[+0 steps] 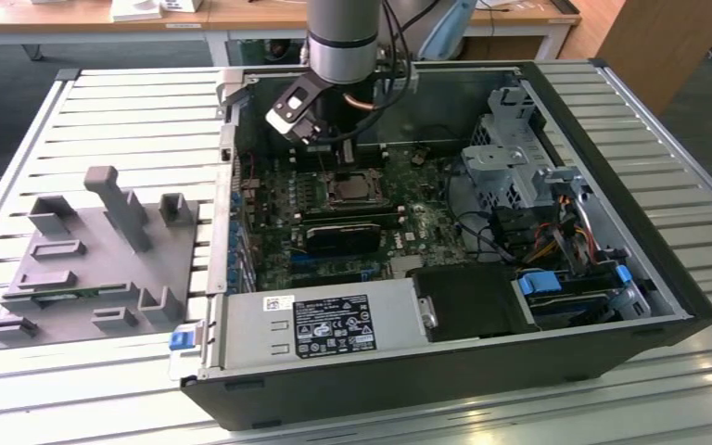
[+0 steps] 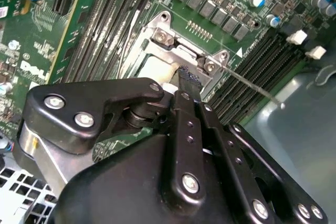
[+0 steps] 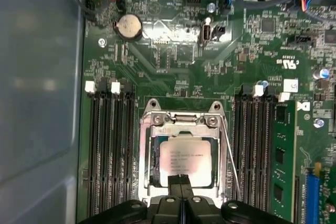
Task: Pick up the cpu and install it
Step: 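Close the cpu cover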
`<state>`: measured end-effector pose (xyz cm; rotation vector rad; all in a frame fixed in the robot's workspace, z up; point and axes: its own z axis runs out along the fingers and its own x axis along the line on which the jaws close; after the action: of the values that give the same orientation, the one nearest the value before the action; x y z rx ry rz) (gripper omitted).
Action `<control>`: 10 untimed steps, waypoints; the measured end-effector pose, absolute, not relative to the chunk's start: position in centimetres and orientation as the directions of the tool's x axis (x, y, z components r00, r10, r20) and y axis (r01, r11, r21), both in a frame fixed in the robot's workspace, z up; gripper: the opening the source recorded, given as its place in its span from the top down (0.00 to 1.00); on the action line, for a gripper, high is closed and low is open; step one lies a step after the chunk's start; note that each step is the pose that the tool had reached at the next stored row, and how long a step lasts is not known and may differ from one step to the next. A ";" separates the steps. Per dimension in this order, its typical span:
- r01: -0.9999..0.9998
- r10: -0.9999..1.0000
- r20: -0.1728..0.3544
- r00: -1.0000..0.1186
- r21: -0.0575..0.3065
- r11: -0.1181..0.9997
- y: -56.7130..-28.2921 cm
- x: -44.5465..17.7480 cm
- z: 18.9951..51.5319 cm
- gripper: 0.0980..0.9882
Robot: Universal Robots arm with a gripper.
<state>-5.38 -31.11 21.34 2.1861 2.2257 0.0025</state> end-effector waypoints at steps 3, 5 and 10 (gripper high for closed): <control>1.000 1.000 -0.015 -0.018 0.016 0.018 -31.1 -5.5 20.9 0.99; 1.000 1.000 -0.015 -0.018 0.016 0.018 -31.1 -5.5 20.7 0.99; 1.000 1.000 -0.016 -0.018 0.016 0.018 -31.1 -5.6 20.4 0.99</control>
<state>-5.62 -31.11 20.41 2.1849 2.2249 0.0003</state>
